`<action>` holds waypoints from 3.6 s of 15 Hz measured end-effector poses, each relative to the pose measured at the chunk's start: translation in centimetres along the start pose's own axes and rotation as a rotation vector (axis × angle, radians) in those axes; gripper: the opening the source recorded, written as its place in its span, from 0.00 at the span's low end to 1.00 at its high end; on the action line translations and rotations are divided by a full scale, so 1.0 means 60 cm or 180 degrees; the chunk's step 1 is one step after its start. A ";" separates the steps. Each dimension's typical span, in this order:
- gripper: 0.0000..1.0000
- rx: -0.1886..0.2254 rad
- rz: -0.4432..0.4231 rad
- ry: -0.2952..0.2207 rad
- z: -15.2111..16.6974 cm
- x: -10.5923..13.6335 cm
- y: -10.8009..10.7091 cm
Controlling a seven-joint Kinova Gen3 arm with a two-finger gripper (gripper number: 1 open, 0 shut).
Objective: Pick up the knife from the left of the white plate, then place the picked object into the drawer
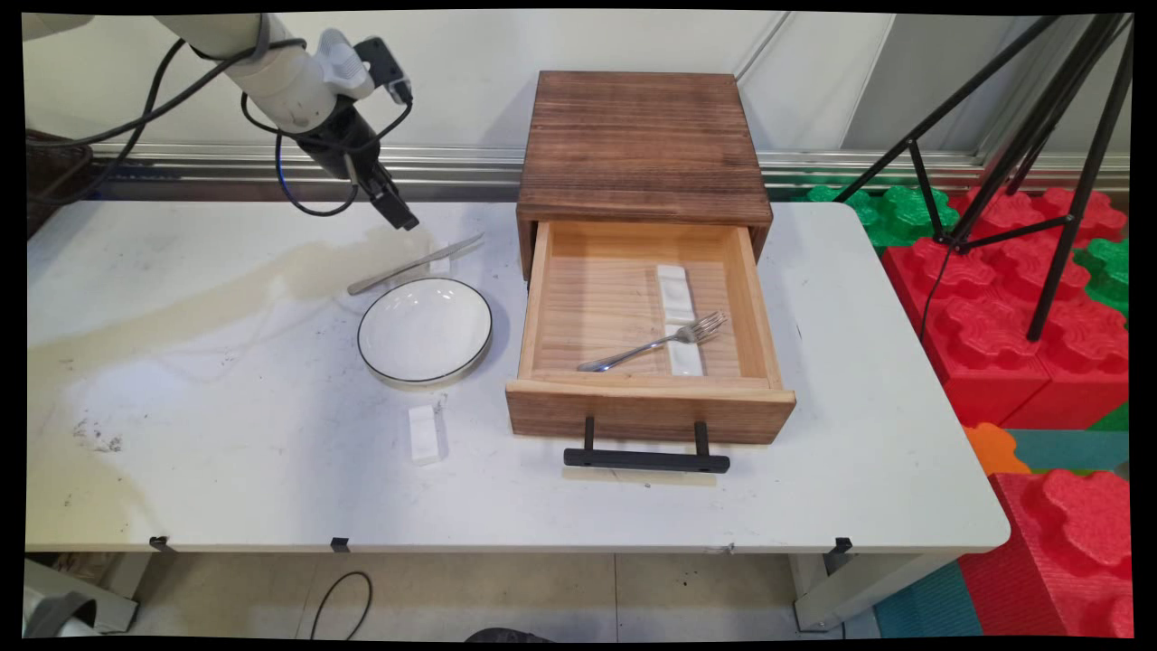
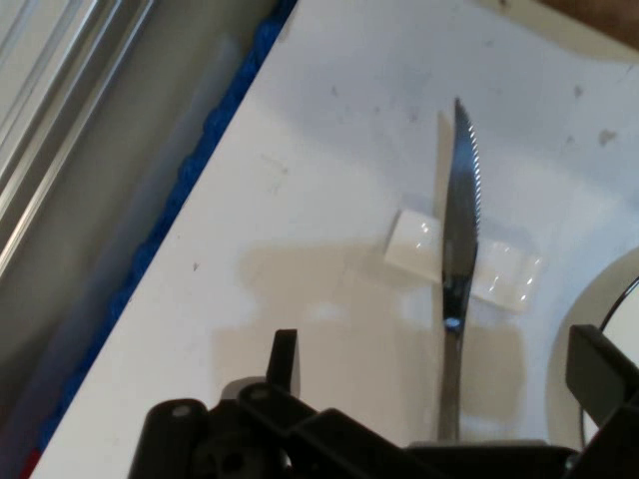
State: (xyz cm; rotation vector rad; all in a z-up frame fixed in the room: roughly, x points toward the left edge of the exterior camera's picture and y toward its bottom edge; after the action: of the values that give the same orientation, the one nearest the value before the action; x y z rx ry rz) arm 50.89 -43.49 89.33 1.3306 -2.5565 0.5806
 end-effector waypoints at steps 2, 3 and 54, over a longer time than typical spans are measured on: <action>1.00 -0.0026 0.0038 -0.0041 0.012 -0.008 -0.009; 1.00 -0.0042 0.0058 -0.0054 0.017 -0.012 -0.013; 0.00 -0.0640 0.0376 -0.0250 0.173 -0.044 -0.056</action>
State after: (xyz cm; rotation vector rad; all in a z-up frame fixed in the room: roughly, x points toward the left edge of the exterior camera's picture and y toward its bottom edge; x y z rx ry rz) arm 55.17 -47.75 79.88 1.1634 -2.6871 0.2854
